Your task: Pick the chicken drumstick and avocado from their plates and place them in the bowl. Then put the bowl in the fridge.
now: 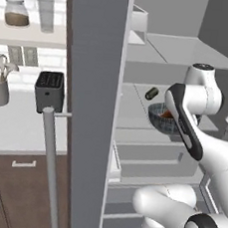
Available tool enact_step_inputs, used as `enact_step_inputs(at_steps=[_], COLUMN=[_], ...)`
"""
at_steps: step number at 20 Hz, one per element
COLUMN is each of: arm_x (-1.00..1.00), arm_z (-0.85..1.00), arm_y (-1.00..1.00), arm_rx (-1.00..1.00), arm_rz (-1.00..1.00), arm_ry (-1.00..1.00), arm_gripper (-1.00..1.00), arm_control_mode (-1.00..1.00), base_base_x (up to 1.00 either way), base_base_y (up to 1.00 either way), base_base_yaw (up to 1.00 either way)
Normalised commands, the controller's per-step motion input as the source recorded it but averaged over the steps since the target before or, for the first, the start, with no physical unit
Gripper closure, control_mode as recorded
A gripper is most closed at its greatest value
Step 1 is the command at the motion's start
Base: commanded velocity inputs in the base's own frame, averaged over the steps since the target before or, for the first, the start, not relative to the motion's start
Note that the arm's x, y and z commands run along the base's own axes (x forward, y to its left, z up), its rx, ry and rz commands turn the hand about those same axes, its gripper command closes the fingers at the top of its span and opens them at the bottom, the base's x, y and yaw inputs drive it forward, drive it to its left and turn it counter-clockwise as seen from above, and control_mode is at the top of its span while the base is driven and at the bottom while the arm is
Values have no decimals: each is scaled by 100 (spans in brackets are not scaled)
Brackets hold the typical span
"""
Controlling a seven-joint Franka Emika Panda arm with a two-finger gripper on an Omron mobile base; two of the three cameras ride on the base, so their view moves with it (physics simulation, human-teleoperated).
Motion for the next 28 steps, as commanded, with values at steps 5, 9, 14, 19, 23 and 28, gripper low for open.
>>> enact_step_inputs(at_steps=[5, 9, 14, 19, 23, 28], arm_x=[0, 0, 0, -25, -41, -1], arm_z=[0, 0, 0, 16, 58, 64], arm_y=[0, 0, 0, -11, -1, 0], arm_rx=[0, 0, 0, 0, 0, 0], arm_rz=[0, 0, 0, 1, 4, 0], arm_ry=[0, 0, 0, -16, -47, -30], arm_gripper=[100, 100, 100, 100, 100, 100], arm_control_mode=[100, 100, -100, -100, -100, -100], base_base_x=[50, 48, 3, 0, 0, 0], base_base_y=[0, 0, 0, 0, 0, 0], base_base_yaw=[-15, -10, 0, 0, 0, 0])
